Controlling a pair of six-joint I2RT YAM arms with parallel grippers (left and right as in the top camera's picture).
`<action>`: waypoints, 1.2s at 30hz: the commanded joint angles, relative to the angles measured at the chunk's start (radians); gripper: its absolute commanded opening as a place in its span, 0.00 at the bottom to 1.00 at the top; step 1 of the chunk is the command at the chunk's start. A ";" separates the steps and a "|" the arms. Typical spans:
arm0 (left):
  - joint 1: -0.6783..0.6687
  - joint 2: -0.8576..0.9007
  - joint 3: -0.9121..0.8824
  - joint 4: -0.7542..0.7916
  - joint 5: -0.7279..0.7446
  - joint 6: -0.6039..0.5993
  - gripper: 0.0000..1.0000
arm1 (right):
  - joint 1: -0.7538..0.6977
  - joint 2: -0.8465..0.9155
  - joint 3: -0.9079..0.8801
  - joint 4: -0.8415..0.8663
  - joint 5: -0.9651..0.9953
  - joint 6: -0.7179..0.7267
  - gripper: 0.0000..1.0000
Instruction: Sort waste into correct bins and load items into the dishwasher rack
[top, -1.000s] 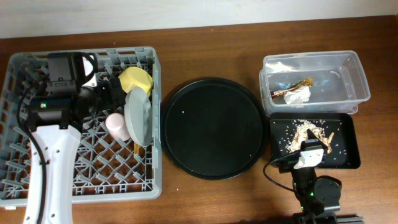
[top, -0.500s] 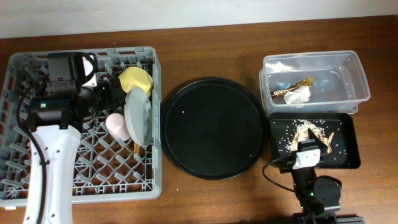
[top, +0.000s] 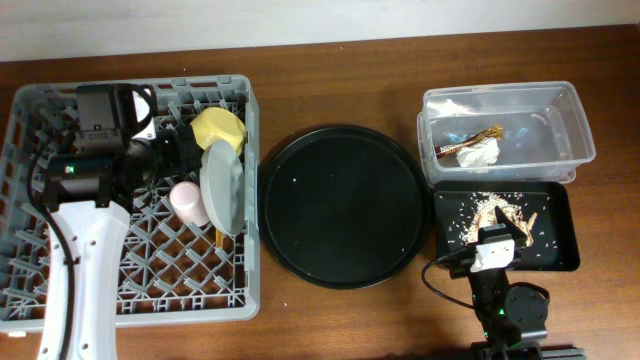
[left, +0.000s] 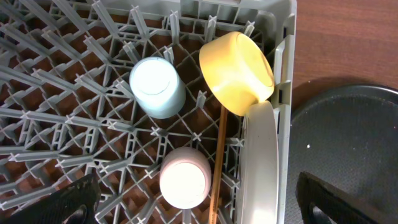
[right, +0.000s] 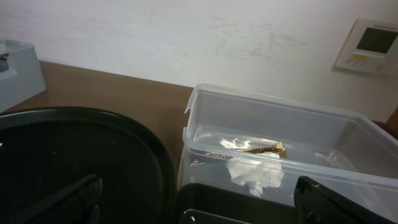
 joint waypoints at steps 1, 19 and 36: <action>0.004 -0.008 0.004 -0.002 -0.007 -0.009 0.99 | 0.005 -0.010 -0.005 -0.007 0.008 0.001 0.99; 0.003 -0.934 -0.277 -0.006 -0.155 -0.008 0.99 | 0.005 -0.010 -0.005 -0.007 0.008 0.001 0.98; -0.012 -1.420 -1.190 1.101 -0.005 -0.009 0.99 | 0.005 -0.010 -0.005 -0.007 0.008 0.001 0.99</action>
